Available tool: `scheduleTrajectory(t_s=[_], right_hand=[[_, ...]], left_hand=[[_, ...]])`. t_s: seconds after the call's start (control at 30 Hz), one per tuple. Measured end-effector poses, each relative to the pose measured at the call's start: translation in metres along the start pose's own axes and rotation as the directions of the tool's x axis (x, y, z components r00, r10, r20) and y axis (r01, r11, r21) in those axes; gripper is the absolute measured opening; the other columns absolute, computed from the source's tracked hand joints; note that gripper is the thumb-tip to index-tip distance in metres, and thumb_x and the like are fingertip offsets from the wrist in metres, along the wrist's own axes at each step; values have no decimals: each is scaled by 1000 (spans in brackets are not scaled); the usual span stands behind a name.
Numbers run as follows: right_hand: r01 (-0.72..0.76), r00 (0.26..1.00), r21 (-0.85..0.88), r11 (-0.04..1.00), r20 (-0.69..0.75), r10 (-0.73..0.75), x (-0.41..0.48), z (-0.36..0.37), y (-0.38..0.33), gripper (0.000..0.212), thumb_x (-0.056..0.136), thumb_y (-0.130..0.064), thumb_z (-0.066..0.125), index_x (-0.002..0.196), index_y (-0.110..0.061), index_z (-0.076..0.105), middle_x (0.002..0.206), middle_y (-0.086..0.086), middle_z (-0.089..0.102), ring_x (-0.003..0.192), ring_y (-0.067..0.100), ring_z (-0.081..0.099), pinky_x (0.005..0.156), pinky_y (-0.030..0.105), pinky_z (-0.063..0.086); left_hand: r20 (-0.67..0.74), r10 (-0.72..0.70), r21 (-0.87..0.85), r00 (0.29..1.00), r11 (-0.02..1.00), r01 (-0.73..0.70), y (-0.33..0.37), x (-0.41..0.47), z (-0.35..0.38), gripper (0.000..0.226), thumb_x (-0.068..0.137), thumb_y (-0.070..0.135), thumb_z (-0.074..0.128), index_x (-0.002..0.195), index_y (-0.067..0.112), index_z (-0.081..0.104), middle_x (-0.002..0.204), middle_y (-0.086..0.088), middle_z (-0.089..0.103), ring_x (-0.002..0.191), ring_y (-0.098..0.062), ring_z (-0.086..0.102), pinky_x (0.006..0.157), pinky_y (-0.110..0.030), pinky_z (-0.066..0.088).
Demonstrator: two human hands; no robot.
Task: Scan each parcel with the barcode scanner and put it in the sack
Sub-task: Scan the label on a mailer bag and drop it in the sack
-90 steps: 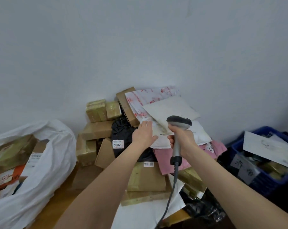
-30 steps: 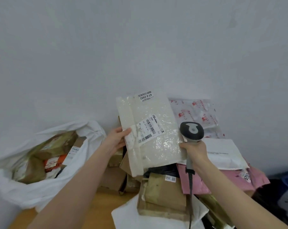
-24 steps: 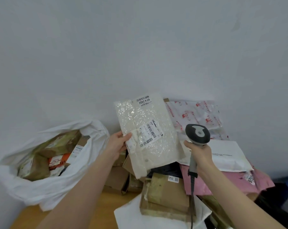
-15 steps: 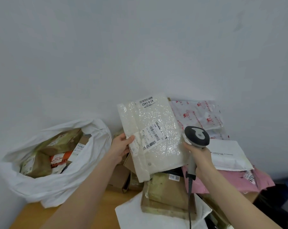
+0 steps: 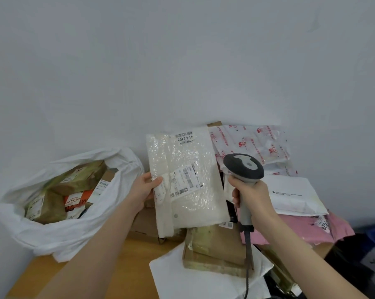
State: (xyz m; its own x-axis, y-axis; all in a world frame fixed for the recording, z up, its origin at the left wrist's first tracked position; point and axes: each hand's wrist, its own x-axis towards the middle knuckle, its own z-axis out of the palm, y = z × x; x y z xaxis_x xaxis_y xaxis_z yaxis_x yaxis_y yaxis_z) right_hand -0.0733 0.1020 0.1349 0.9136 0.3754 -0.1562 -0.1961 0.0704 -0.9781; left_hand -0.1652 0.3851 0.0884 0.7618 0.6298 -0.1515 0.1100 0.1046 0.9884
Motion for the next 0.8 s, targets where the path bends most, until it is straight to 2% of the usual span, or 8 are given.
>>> scheduleTrajectory(t_s=[0.07,0.13,0.2,0.5,0.67,0.8], right_hand=[[-5,997,3,1000,76,5,-7,9,-5,16,85,-17,72,77,-6,63,50,4,60,40,12,54,42,22,47],[5,994,2,1000,113,-5,-13,20,-9,17,85,-18,73,76,-6,64,50,5,60,41,12,54,43,23,46],[12,993,-8,1000,120,-11,-16,30,-10,17,85,-18,73,75,-6,65,49,5,60,40,13,53,43,23,45],[-60,989,-71,996,134,69,-26,48,-7,21,84,-17,72,69,-6,62,46,3,57,36,11,49,40,21,41],[-67,988,-77,995,137,77,-28,52,-9,21,85,-17,71,70,-5,63,45,2,56,35,10,48,39,21,42],[-81,987,-74,994,134,90,-31,53,-10,22,85,-18,71,69,-5,62,46,2,55,36,11,47,40,22,42]], left_hand=[[5,3,64,1000,998,-3,-2,-2,-5,17,90,8,65,105,15,67,99,-10,74,91,-26,70,77,-38,57],[20,18,95,1000,995,-20,-5,-5,-6,20,89,7,65,107,16,67,100,-10,74,89,-26,71,71,-34,58],[19,35,103,999,994,-37,-8,-8,-5,21,89,6,64,108,14,67,99,-10,74,85,-22,72,67,-31,59],[-35,33,109,999,994,-29,-16,-6,-8,24,89,5,65,113,7,65,101,-17,72,90,-31,69,83,-47,56],[-30,25,104,999,994,-22,-17,-4,-10,22,88,5,66,110,9,66,102,-15,72,90,-27,71,80,-43,58],[-36,15,112,999,994,-11,-18,-3,-11,23,88,6,66,111,9,65,103,-16,72,95,-31,69,85,-48,56]])
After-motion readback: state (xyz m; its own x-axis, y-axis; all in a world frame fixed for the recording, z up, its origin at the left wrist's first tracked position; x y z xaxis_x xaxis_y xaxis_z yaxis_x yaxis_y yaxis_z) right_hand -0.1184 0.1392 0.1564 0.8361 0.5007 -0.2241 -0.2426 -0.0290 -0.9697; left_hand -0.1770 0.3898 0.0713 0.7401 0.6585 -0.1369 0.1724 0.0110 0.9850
